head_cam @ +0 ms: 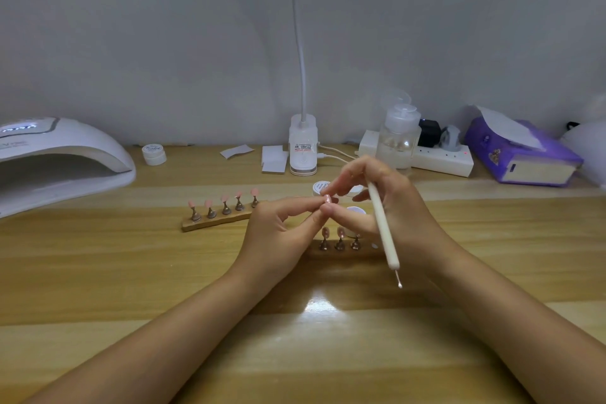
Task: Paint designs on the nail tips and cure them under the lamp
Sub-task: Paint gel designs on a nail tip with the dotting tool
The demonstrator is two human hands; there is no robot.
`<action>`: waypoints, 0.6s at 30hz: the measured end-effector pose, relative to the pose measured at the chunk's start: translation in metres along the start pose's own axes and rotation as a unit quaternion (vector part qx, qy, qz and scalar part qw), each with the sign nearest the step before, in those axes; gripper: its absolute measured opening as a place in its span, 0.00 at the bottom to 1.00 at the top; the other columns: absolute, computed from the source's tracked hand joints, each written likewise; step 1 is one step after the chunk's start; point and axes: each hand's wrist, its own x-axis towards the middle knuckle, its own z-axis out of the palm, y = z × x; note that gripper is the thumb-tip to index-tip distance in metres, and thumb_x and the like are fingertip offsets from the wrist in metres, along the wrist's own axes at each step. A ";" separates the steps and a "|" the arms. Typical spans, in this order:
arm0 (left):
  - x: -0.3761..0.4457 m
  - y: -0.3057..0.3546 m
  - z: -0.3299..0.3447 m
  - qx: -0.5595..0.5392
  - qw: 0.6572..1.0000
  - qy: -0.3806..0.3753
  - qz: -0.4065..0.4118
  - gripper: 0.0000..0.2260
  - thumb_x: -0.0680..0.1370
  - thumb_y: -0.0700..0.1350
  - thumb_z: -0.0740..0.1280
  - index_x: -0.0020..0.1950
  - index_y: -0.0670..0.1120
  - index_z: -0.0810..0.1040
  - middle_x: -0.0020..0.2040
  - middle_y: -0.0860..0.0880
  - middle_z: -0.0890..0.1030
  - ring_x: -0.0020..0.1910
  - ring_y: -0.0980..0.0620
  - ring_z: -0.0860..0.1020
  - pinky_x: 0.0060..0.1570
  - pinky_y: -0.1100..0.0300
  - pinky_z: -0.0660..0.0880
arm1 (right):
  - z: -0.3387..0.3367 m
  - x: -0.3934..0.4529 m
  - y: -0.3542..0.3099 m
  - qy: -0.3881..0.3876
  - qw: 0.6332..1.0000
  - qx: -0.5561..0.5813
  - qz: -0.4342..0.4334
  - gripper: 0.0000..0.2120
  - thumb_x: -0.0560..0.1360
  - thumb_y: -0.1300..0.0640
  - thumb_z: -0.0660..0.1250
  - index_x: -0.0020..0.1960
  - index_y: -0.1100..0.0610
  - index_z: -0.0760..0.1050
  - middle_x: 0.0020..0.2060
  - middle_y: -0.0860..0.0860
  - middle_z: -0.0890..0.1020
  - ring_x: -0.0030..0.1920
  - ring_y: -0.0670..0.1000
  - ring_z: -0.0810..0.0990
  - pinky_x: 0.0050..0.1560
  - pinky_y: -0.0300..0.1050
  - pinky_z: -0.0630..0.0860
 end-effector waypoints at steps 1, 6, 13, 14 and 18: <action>0.000 0.001 0.000 0.000 1.000 -0.002 0.000 0.12 0.69 0.45 0.67 0.53 0.48 0.78 0.43 0.63 0.79 0.46 0.70 0.78 0.46 0.76 0.71 | 0.001 0.000 0.000 0.004 1.000 0.003 -0.003 0.11 0.68 0.60 0.74 0.46 0.54 0.73 0.43 0.49 0.82 0.46 0.41 0.78 0.42 0.28 0.72; -0.001 0.001 -0.002 0.000 1.000 -0.013 -0.013 0.10 0.70 0.47 0.67 0.50 0.53 0.79 0.42 0.66 0.80 0.46 0.68 0.78 0.46 0.76 0.70 | 0.000 0.003 -0.001 0.011 1.000 -0.007 -0.011 0.11 0.68 0.60 0.74 0.46 0.54 0.74 0.40 0.47 0.81 0.45 0.43 0.79 0.42 0.36 0.76; -0.001 0.002 -0.003 0.026 0.999 -0.027 -0.020 0.18 0.68 0.48 0.70 0.58 0.50 0.76 0.49 0.58 0.80 0.48 0.66 0.77 0.48 0.76 0.69 | -0.025 0.004 -0.009 0.077 0.997 0.017 0.016 0.12 0.64 0.52 0.72 0.43 0.51 0.72 0.38 0.48 0.82 0.40 0.44 0.82 0.42 0.42 0.80; -0.001 0.002 -0.002 0.027 0.999 -0.032 -0.022 0.19 0.67 0.50 0.70 0.57 0.51 0.75 0.49 0.58 0.80 0.48 0.66 0.76 0.47 0.75 0.70 | -0.031 0.000 -0.008 0.074 0.997 0.006 0.022 0.12 0.63 0.51 0.71 0.43 0.51 0.72 0.38 0.48 0.82 0.40 0.43 0.82 0.41 0.40 0.79; -0.001 0.000 0.000 0.040 0.997 -0.049 -0.034 0.19 0.67 0.45 0.74 0.54 0.56 0.73 0.50 0.56 0.79 0.49 0.65 0.76 0.45 0.69 0.73 | -0.042 -0.023 0.008 0.089 0.993 0.010 0.071 0.11 0.64 0.54 0.73 0.42 0.51 0.73 0.38 0.48 0.82 0.41 0.43 0.81 0.44 0.38 0.77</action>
